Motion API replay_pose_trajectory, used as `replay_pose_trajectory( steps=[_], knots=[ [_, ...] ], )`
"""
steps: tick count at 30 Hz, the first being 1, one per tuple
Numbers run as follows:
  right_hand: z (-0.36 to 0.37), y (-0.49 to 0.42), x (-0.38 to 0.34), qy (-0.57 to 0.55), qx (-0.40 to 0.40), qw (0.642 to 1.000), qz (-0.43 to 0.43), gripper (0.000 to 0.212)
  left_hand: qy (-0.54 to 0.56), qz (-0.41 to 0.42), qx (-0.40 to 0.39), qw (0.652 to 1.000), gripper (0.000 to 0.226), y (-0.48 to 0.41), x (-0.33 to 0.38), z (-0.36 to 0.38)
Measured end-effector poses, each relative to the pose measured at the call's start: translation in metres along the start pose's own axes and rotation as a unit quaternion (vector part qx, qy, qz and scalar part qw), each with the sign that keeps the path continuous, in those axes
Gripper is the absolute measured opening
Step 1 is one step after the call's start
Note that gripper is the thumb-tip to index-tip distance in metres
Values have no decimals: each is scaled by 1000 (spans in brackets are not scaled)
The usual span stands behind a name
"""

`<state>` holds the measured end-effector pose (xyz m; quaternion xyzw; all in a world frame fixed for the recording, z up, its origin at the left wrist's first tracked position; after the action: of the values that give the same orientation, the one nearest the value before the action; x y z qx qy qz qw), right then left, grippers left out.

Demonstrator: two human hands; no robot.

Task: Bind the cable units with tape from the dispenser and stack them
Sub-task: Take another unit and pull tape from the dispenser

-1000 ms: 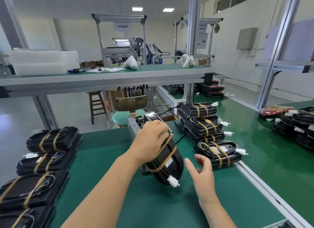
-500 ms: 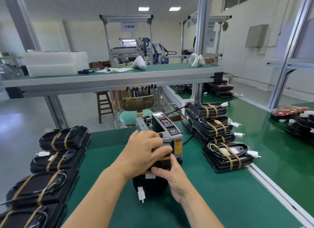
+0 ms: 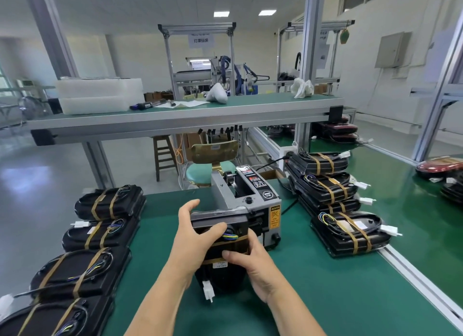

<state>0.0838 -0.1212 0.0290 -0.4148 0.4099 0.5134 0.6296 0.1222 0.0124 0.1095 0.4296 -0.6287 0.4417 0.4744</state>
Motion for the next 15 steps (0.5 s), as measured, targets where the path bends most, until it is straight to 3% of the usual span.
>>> replay_pose_trajectory(
  steps=[3, 7, 9, 15],
  knots=[
    [-11, 4, -3, -36, 16, 999, 0, 53, 19, 24, 19, 999, 72, 5, 2, -6],
    [-70, 7, -8, -24, 250, 968, 17, 12, 41, 4, 34, 999, 65, 5, -5, -9],
    [-86, 5, -13, -10, 313, 949, 29, 10, 47, 1, 33, 998, 62, 5, -5, -8],
    [-95, -4, -13, -28, 358, 929, 87, 16, 51, 5, 33, 998, 60, 7, 0, -6]
  ],
)
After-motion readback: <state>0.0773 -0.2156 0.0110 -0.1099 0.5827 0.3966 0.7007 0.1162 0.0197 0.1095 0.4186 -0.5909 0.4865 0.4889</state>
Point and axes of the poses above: each hand's wrist, its own y-axis away from the middle knuckle, its own z-axis out of the palm, x = y × z, the point moved 10 cm from there along -y, towards the middle knuckle, and after that the axes turned 1 degree about y, right-handed, at the moved point
